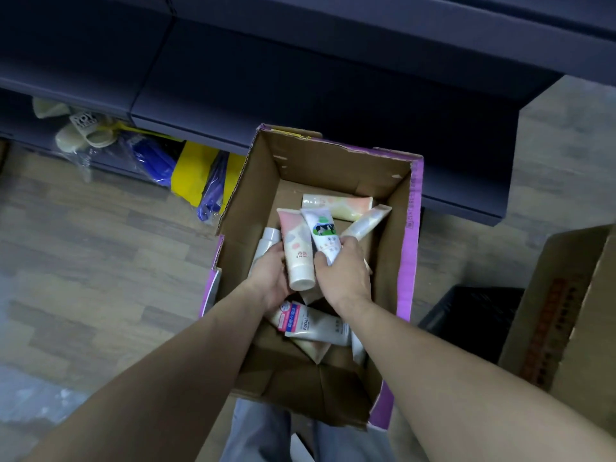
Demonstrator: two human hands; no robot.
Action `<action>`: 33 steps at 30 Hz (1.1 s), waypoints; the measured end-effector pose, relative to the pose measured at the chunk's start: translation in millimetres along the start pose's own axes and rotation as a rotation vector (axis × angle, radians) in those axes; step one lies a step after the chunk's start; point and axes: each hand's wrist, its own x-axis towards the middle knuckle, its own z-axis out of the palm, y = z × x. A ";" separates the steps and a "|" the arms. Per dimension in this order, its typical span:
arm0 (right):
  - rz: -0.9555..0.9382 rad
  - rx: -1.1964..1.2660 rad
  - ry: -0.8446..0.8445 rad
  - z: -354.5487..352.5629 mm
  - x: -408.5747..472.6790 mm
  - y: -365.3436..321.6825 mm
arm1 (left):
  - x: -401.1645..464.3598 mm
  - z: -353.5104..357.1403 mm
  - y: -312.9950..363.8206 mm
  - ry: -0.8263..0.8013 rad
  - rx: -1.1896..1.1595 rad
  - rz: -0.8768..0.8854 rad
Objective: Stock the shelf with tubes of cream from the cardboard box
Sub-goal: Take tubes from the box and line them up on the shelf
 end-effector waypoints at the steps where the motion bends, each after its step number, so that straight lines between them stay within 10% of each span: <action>1: -0.062 -0.023 0.003 -0.8 -2.3 0.3 | 3.1 -3.9 1.2 -0.013 -0.023 -0.029; 5: -0.119 -0.014 -0.019 2.0 -5.5 -2.5 | 1.7 -10.6 1.8 -0.197 0.229 -0.037; 17: 0.096 0.111 0.167 -20.6 -2.4 16.4 | -14.1 -16.8 -1.6 0.233 0.720 0.396; 33: -0.009 0.260 0.230 -67.8 -73.0 -50.6 | -114.6 -12.5 40.8 0.246 1.049 0.865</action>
